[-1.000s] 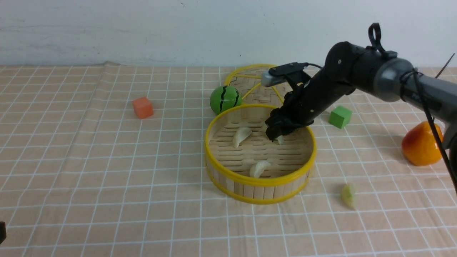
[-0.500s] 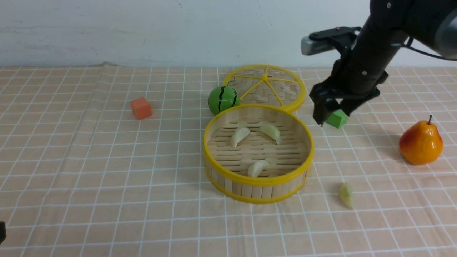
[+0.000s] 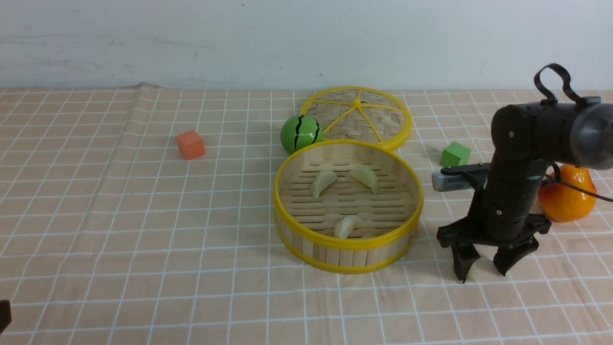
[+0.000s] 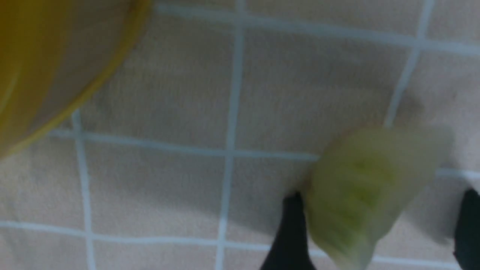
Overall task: Put the dumplings into the steamer on the table with the brown tablecloth.
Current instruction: 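Reach for and grasp a dumpling lying on the table beside the steamer, then place the dumpling in the bamboo steamer basket with the right gripper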
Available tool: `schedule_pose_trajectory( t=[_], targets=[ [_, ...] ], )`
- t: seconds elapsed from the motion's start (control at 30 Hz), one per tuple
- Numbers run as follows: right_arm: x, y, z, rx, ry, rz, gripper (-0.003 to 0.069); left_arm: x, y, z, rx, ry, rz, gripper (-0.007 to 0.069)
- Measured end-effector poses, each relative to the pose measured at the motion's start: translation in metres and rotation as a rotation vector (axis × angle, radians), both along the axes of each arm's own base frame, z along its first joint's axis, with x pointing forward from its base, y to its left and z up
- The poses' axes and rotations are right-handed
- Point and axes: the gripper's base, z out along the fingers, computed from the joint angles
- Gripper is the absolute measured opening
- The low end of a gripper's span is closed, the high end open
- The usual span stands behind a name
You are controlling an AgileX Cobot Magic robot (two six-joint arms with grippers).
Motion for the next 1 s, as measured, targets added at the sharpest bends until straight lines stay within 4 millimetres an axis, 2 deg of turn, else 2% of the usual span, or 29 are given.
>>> schedule_pose_trajectory(
  t=[0.1,0.23,0.27,0.33,0.47,0.63,0.77,0.87,1.0],
  targets=[
    [-0.001,-0.001,0.000,0.004,-0.005,0.030,0.0465,0.000,0.000,0.000,-0.001,0.000,0.000,-0.0007],
    [-0.003,0.001,0.003,0.032,-0.008,0.084,0.0275,0.000,0.000,0.000,-0.001,0.001,0.000,-0.0003],
    [-0.005,0.002,0.006,0.049,-0.011,0.097,0.0195,0.000,0.000,0.000,-0.001,0.001,0.000,-0.0001],
    [-0.007,0.004,0.011,0.061,-0.020,0.114,0.0157,0.000,0.000,0.000,-0.001,0.001,0.000,0.0000],
    [-0.009,0.003,0.030,0.064,-0.070,0.139,0.0161,0.000,0.000,0.000,-0.002,0.001,0.000,0.0001],
    [-0.013,0.005,0.076,0.090,-0.159,0.149,0.0161,0.000,0.000,0.000,-0.002,0.001,0.000,0.0003],
    [-0.008,0.030,0.102,0.198,-0.317,0.193,0.0161,0.000,0.000,0.000,-0.003,-0.002,-0.002,0.0003],
    [0.000,0.058,0.105,0.260,-0.472,0.285,0.0161,0.000,-0.001,0.001,-0.009,-0.010,-0.009,0.0003],
    [0.011,0.076,0.087,0.269,-0.535,0.321,0.0161,0.000,-0.001,0.001,-0.009,-0.011,-0.009,0.0004]
  ],
)
